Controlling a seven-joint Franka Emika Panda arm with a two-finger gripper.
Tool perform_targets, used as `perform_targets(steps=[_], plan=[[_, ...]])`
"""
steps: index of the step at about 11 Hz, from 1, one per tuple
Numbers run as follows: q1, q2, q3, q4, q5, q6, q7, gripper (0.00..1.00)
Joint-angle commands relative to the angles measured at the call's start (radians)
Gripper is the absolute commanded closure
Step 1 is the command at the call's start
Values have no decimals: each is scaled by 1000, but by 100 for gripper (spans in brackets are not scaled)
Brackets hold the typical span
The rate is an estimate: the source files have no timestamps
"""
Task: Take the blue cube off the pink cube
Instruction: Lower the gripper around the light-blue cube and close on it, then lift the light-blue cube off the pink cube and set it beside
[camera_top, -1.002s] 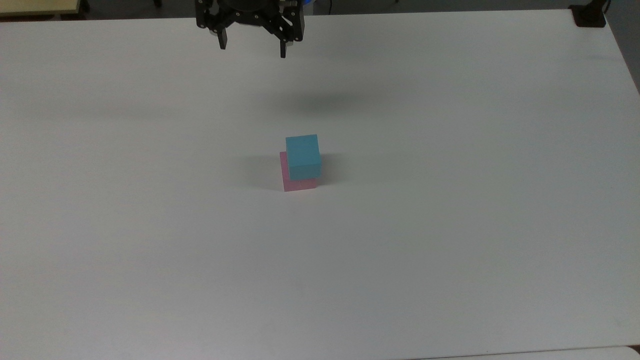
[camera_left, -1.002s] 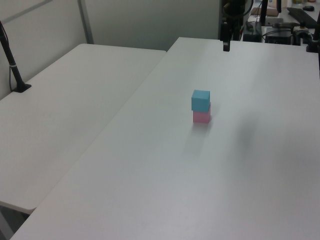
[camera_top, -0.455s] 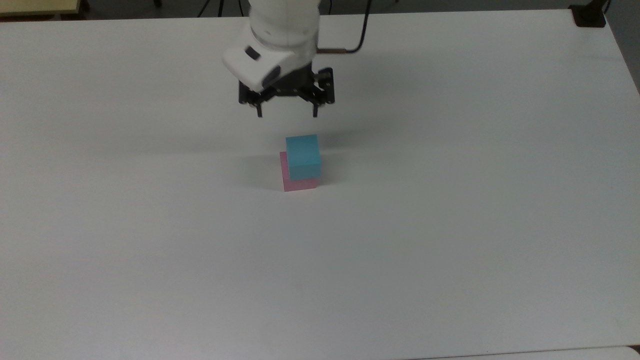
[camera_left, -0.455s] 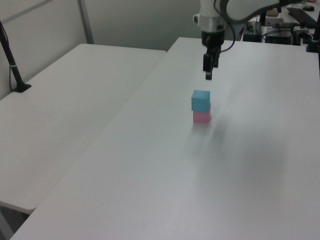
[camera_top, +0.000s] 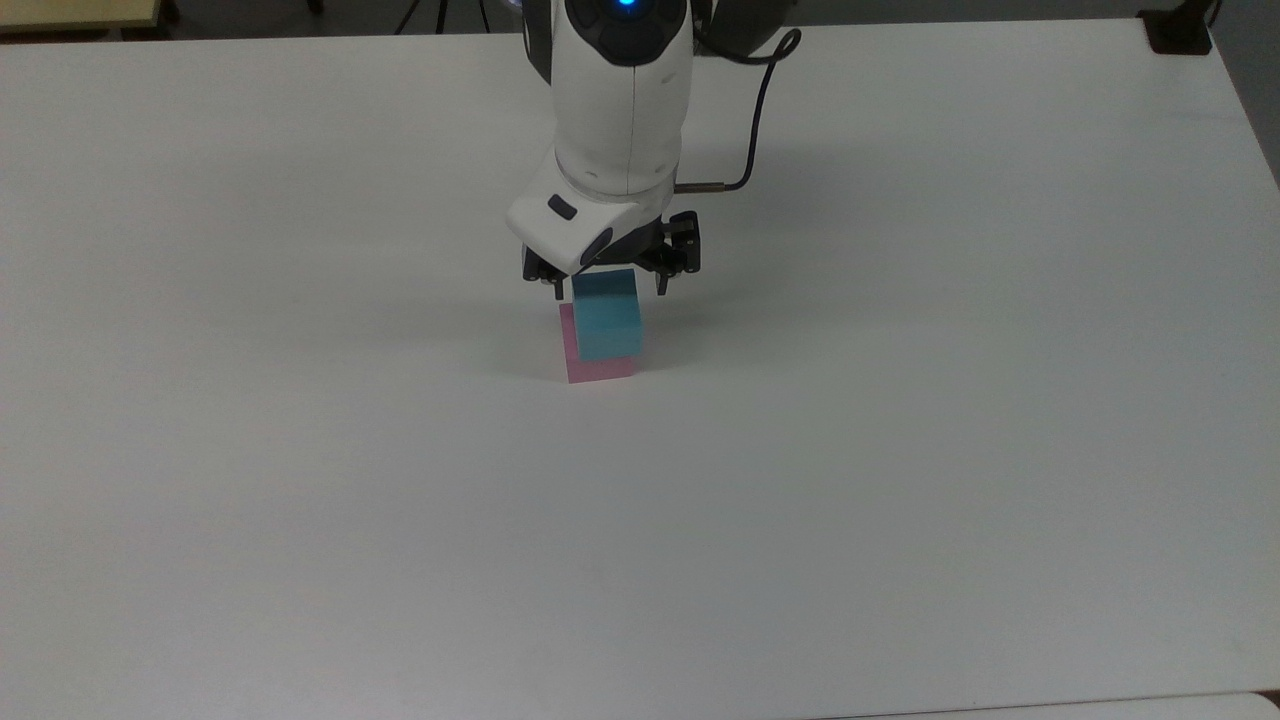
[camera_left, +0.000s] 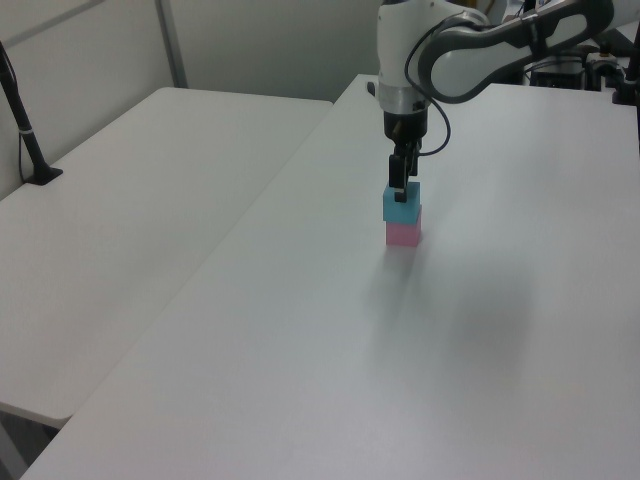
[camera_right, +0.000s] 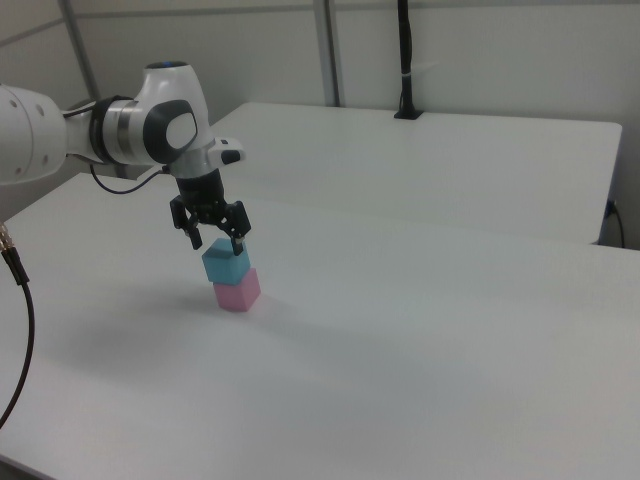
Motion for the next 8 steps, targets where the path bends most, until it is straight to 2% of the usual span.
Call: perform_targets(steps=[1,2,4,5,8], plan=[[12,25,-9,-8,-13,60,-9,3],[15,38,-9,-8,-13,76,26,20],[15,38,-9,-7,-12,79,33,74],[9,23,-9,-2,-12,62,30,85],[-48,-7,-32,22,-1,-34,-76,83]])
